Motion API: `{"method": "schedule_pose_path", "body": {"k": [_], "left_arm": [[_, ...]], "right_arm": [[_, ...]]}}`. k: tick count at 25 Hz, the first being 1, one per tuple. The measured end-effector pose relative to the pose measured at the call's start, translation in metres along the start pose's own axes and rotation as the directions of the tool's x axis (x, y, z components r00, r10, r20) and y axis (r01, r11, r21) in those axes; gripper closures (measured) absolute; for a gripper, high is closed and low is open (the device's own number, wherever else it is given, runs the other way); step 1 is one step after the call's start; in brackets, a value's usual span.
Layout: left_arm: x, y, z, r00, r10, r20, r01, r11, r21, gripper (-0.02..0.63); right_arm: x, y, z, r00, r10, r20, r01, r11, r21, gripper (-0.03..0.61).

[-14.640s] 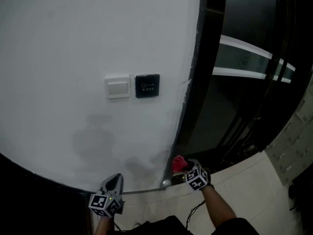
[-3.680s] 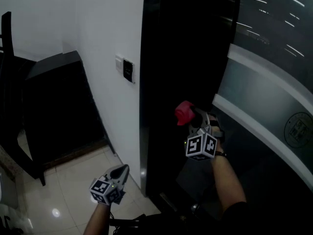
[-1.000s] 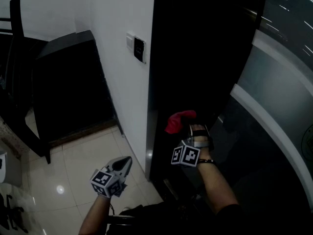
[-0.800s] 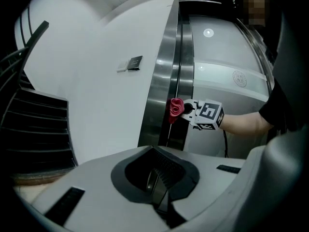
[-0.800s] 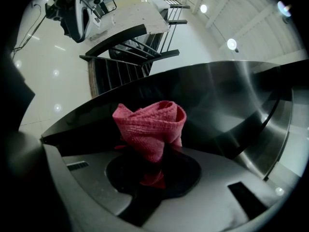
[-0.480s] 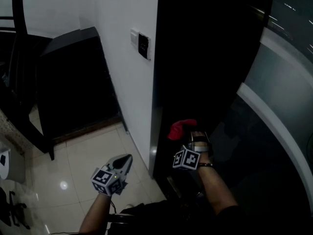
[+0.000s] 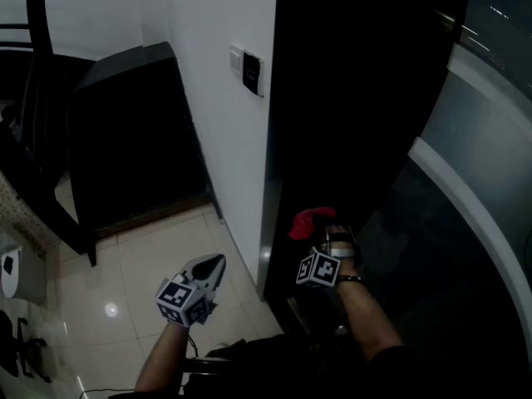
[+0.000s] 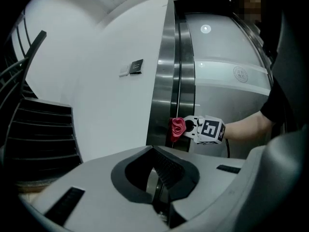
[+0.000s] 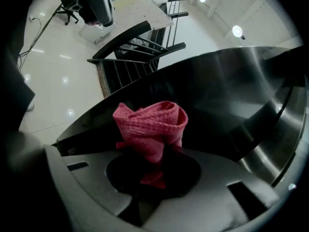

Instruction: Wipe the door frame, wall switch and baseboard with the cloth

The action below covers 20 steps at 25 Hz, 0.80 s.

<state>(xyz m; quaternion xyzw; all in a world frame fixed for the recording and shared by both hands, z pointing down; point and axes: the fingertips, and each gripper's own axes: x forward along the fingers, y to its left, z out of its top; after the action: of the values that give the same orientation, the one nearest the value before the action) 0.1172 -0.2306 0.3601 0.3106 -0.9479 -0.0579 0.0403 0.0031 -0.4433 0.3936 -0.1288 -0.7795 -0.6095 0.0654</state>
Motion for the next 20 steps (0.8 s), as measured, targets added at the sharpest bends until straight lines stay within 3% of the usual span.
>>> {"method": "schedule_pose_path", "body": {"k": [6,13,15,17,20], "left_arm": [[-0.011,0.009,-0.002,0.999,0.034,0.004,-0.034,0.999,-0.018,0.621],[-0.025,0.017,-0.002,0.997,0.072,0.008,-0.072,0.997,-0.017,0.621],[-0.028,0.016,-0.003,0.997,0.079,0.009,-0.079,0.997,-0.026,0.621],[-0.029,0.015,-0.004,0.996,0.085,0.016,-0.084,0.996,-0.039,0.621],[-0.028,0.012,-0.002,0.996,0.082,0.024,-0.081,0.996,-0.04,0.621]], "right_arm": [[0.011,0.04,-0.011,0.995,0.093,-0.033,-0.093,0.996,0.003,0.521],[0.016,0.044,-0.014,0.997,0.076,-0.029,-0.076,0.997,0.019,0.52],[0.017,0.05,-0.013,0.997,0.079,-0.015,-0.078,0.995,0.063,0.52],[0.019,0.055,-0.014,0.996,0.093,-0.008,-0.092,0.992,0.084,0.521],[0.021,0.066,-0.017,0.988,0.151,-0.024,-0.15,0.988,0.043,0.52]]}}
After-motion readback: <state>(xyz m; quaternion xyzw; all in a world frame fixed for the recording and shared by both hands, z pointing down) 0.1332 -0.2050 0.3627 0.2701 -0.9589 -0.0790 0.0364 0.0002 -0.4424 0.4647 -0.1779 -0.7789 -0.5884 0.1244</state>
